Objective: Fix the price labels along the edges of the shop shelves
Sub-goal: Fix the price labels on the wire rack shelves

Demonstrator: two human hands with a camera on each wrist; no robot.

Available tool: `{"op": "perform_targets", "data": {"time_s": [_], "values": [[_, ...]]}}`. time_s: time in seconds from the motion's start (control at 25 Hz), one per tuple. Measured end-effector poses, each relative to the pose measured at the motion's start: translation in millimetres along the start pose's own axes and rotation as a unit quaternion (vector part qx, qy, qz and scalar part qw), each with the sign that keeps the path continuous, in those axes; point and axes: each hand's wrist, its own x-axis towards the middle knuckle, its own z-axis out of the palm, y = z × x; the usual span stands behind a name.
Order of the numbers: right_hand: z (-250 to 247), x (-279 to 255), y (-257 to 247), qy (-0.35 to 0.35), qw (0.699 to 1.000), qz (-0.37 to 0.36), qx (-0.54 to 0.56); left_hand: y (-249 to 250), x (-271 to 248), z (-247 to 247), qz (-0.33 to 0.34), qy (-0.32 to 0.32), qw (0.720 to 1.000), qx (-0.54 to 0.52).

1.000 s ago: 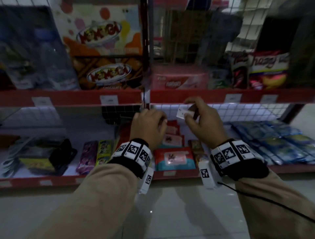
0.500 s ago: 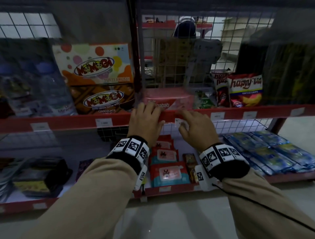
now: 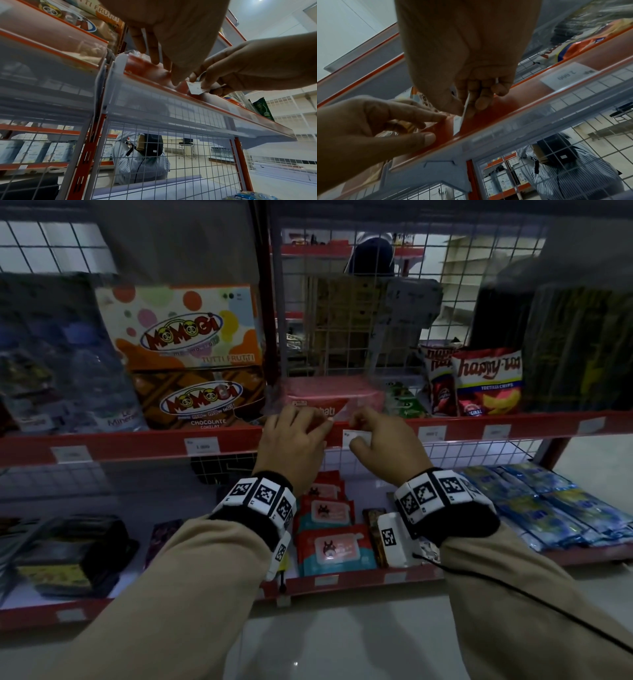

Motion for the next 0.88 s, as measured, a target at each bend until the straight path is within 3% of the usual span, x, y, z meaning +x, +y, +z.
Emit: {"op": "perform_targets", "data": {"time_s": [0.16, 0.28, 0.36, 0.52, 0.76, 0.88], "values": [[-12.0, 0.8, 4.2, -0.018, 0.998, -0.015, 0.052, 0.5, 1.1, -3.0, 0.005, 0.011, 1.000, -0.015], [-15.0, 1.2, 4.9, 0.095, 0.989, -0.054, 0.104, 0.8, 3.6, -5.3, -0.008, 0.005, 0.999, -0.040], [-12.1, 3.3, 3.6, 0.130, 0.985, -0.065, 0.089, 1.5, 3.5, -6.8, -0.019, -0.003, 0.998, -0.056], [-4.8, 7.2, 4.5, 0.079, 0.993, -0.059, 0.063, 4.0, 4.9, -8.8, -0.051, -0.039, 0.995, -0.078], [-5.7, 9.2, 0.9, 0.117, 0.985, -0.121, 0.041, 4.5, 8.1, -5.3, -0.066, -0.058, 0.993, -0.084], [-7.3, 9.1, 1.7, 0.072, 0.989, -0.126, 0.024, 4.6, 7.8, -3.8, -0.066, -0.068, 0.993, -0.069]]}}
